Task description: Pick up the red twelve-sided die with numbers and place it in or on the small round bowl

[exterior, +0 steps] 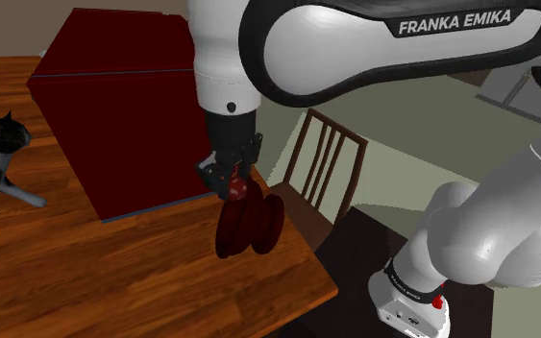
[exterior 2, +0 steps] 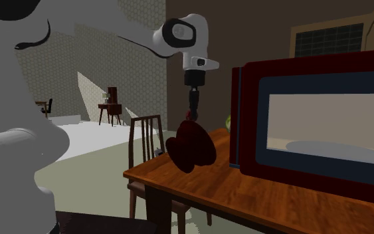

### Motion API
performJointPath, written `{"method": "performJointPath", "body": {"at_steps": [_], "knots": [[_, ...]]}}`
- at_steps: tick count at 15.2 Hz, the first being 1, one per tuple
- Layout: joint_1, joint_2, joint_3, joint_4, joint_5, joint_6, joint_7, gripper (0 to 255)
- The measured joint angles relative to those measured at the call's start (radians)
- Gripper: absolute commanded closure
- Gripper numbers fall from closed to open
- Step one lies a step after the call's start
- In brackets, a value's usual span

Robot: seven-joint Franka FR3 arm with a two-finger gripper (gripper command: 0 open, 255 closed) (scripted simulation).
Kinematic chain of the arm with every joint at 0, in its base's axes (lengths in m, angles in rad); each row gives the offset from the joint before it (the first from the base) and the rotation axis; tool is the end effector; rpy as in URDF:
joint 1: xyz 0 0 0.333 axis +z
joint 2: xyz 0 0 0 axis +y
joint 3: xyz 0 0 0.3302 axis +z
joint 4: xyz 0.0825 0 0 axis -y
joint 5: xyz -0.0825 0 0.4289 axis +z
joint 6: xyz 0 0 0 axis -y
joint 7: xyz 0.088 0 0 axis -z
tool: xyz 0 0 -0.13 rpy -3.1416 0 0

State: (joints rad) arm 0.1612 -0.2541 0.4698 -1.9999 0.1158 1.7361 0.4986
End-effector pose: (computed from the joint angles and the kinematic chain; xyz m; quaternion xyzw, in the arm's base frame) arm 0.4078 0.3342 0.5331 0.9987 0.0481 -0.0148 0.0093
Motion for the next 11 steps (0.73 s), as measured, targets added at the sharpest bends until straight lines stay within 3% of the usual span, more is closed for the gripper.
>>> {"method": "performJointPath", "body": {"at_steps": [6,11], "knots": [[0.025,-0.268,-0.084,-0.233,0.072,-0.029,-0.102,255],[0.034,-0.297,-0.084,-0.316,0.084,0.022,-0.112,255]]}}
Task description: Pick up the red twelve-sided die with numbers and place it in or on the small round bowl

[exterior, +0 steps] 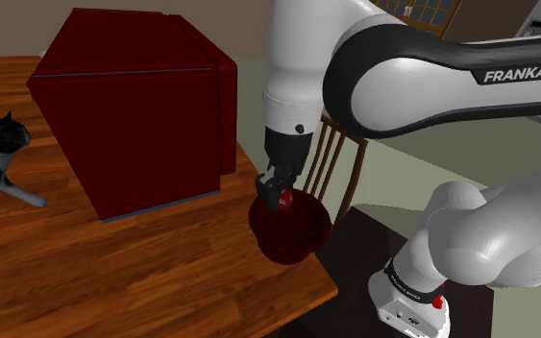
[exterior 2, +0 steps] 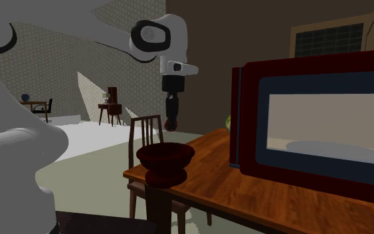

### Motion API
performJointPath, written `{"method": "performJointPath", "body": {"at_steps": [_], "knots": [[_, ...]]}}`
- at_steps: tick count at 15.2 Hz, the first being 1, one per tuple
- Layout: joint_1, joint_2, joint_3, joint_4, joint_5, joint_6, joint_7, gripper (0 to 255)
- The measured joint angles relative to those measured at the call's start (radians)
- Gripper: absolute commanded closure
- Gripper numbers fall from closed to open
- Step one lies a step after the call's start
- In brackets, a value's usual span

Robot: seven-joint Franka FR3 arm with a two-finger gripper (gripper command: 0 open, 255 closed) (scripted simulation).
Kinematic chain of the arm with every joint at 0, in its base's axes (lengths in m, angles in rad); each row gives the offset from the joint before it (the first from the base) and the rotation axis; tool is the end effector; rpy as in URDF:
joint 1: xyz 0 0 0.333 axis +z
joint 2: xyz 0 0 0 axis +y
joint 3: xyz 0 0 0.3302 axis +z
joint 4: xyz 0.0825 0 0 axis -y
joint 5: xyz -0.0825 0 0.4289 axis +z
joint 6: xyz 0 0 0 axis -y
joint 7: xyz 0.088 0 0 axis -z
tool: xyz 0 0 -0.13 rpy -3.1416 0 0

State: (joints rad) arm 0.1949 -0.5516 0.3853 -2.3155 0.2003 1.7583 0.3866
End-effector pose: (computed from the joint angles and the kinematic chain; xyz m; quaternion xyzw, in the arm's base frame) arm 0.3409 0.2649 0.5057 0.9987 0.0480 -0.0150 0.0086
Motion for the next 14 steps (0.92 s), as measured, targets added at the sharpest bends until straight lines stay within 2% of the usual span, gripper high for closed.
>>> {"method": "performJointPath", "body": {"at_steps": [8,14], "knots": [[0.005,0.011,0.019,-0.097,0.012,0.108,-0.001,255],[0.005,0.015,0.021,-0.109,0.013,0.124,-0.002,255]]}}
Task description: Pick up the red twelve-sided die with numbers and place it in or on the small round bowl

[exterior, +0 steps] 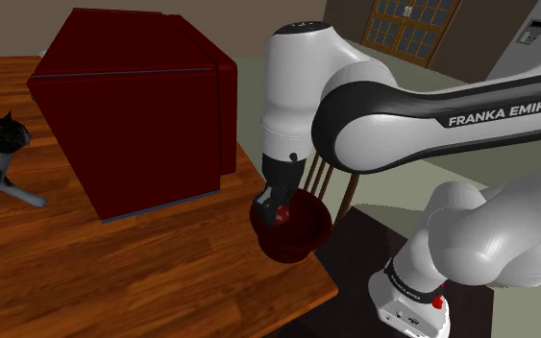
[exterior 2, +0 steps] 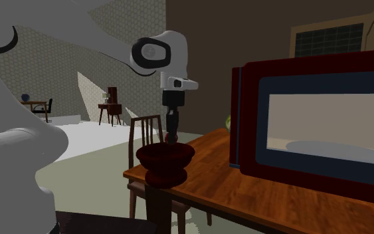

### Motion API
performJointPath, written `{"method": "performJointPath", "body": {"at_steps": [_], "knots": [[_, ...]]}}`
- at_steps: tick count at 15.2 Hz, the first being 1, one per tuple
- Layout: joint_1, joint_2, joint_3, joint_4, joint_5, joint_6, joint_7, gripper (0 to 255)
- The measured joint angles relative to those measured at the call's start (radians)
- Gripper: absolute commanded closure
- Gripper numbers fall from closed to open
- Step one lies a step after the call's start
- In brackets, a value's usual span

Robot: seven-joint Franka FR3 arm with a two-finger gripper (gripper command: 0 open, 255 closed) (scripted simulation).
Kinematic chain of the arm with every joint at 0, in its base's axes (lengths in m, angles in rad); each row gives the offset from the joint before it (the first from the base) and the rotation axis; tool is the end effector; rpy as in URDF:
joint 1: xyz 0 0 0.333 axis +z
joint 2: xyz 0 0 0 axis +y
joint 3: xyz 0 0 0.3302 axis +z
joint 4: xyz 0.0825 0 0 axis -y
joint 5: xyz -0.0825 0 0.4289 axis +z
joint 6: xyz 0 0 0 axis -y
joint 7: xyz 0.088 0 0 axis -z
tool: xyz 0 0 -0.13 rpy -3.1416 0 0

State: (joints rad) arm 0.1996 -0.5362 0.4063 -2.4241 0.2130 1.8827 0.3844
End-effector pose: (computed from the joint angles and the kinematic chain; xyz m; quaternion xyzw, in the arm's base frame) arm 0.3404 0.2641 0.4530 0.9987 0.0480 -0.0148 0.0086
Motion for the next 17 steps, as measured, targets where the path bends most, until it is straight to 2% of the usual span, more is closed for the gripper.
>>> {"method": "performJointPath", "body": {"at_steps": [1,2,8,13,17], "knots": [[0.000,0.000,0.000,0.000,0.000,0.000,0.000,255],[0.000,0.000,0.000,0.000,0.000,0.000,0.000,0],[0.000,0.000,0.000,0.000,0.000,0.000,0.000,0],[-0.007,-0.008,-0.020,0.107,-0.014,-0.114,0.001,0],[-0.007,-0.008,-0.021,0.119,-0.015,-0.127,0.003,0]]}}
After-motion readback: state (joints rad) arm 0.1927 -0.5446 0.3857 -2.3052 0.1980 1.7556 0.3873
